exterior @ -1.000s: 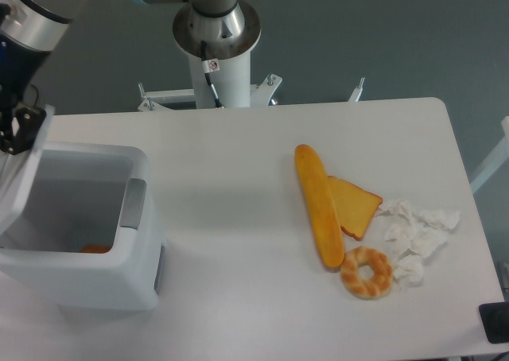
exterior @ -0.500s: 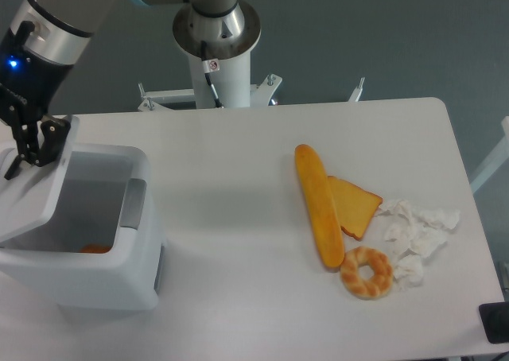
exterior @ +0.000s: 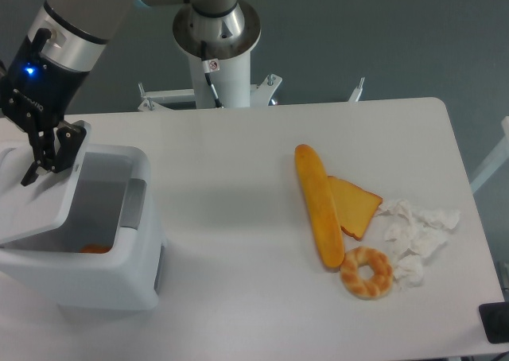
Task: Close the trash can
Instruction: 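Lower the gripper onto the raised white lid of the trash can, then push the lid down with the gripper until it shuts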
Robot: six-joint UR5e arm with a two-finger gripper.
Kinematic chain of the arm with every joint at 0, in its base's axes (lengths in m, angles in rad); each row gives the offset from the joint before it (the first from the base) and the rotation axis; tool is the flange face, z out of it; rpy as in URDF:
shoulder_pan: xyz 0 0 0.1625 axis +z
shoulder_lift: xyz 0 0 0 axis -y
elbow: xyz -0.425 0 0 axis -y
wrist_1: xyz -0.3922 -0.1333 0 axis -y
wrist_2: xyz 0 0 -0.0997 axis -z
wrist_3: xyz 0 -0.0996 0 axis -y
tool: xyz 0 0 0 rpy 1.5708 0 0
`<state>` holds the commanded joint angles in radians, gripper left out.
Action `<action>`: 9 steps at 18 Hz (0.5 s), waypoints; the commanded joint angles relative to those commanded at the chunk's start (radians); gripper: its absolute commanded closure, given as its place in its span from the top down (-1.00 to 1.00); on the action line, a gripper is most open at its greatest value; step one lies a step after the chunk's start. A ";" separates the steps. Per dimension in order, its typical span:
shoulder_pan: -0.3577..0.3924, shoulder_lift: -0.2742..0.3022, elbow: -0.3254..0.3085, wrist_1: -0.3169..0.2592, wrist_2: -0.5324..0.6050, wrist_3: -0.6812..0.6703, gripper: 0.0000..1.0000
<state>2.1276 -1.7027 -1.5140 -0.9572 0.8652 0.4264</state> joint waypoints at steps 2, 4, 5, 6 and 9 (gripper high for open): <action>0.000 0.000 -0.002 -0.002 0.000 0.011 1.00; 0.006 0.000 -0.003 -0.002 0.000 0.028 1.00; 0.008 0.000 -0.005 -0.002 0.000 0.028 1.00; 0.008 0.000 -0.005 -0.002 0.000 0.028 1.00; 0.018 0.000 -0.011 -0.003 0.017 0.043 1.00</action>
<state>2.1460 -1.7027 -1.5248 -0.9603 0.8819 0.4693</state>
